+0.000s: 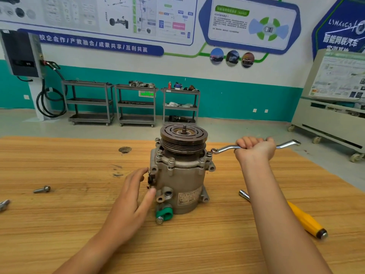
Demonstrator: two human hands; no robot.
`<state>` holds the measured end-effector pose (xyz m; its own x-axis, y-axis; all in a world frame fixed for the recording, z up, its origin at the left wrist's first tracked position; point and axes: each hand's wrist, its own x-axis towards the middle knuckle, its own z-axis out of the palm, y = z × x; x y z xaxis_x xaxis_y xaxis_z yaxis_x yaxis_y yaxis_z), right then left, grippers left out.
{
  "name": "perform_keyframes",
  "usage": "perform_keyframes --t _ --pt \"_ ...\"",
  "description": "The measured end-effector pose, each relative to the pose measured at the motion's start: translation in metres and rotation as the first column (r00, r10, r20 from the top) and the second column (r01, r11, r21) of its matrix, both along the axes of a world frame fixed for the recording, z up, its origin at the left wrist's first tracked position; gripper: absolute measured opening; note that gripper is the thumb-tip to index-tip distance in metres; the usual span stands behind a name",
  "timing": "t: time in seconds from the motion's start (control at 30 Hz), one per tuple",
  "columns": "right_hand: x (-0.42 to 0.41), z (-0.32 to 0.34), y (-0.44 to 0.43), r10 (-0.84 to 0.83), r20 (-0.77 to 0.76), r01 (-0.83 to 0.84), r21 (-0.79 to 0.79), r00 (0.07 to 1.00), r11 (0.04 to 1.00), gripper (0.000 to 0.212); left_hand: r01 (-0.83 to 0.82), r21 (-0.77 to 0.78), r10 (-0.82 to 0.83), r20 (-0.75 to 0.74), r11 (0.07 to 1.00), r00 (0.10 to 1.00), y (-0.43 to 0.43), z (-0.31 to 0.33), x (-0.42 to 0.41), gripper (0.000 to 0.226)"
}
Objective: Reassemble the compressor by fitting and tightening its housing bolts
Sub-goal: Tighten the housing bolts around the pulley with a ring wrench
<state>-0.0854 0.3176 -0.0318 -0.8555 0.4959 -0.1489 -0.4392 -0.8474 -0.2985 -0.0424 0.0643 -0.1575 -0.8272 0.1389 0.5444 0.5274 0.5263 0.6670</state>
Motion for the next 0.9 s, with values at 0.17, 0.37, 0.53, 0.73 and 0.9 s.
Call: perform_keyframes --t 0.17,0.37,0.53,0.73,0.9 --pt "-0.003 0.0 0.0 0.034 0.007 -0.034 -0.013 0.999 0.999 0.045 0.017 -0.027 -0.014 0.09 1.0 0.996 0.003 -0.007 -0.003 0.065" --pt "-0.006 0.003 -0.009 -0.013 0.045 0.007 0.133 0.999 0.991 0.042 0.012 -0.032 -0.004 0.23 0.999 0.973 0.003 -0.012 -0.005 0.08" --pt "0.004 -0.004 -0.017 -0.196 0.076 0.167 0.287 0.978 0.943 0.039 0.01 -0.008 -0.007 0.26 1.0 0.966 0.005 -0.011 -0.003 0.081" --pt "0.041 -0.017 -0.041 -0.332 0.008 0.291 0.464 0.943 0.837 0.036 -0.008 -0.024 0.014 0.247 1.0 0.969 0.006 -0.014 -0.005 0.069" --pt "0.075 -0.034 -0.077 -0.324 -0.034 0.271 0.637 0.945 0.722 0.047 -0.018 -0.057 0.031 0.241 0.998 0.97 0.006 -0.015 -0.006 0.074"
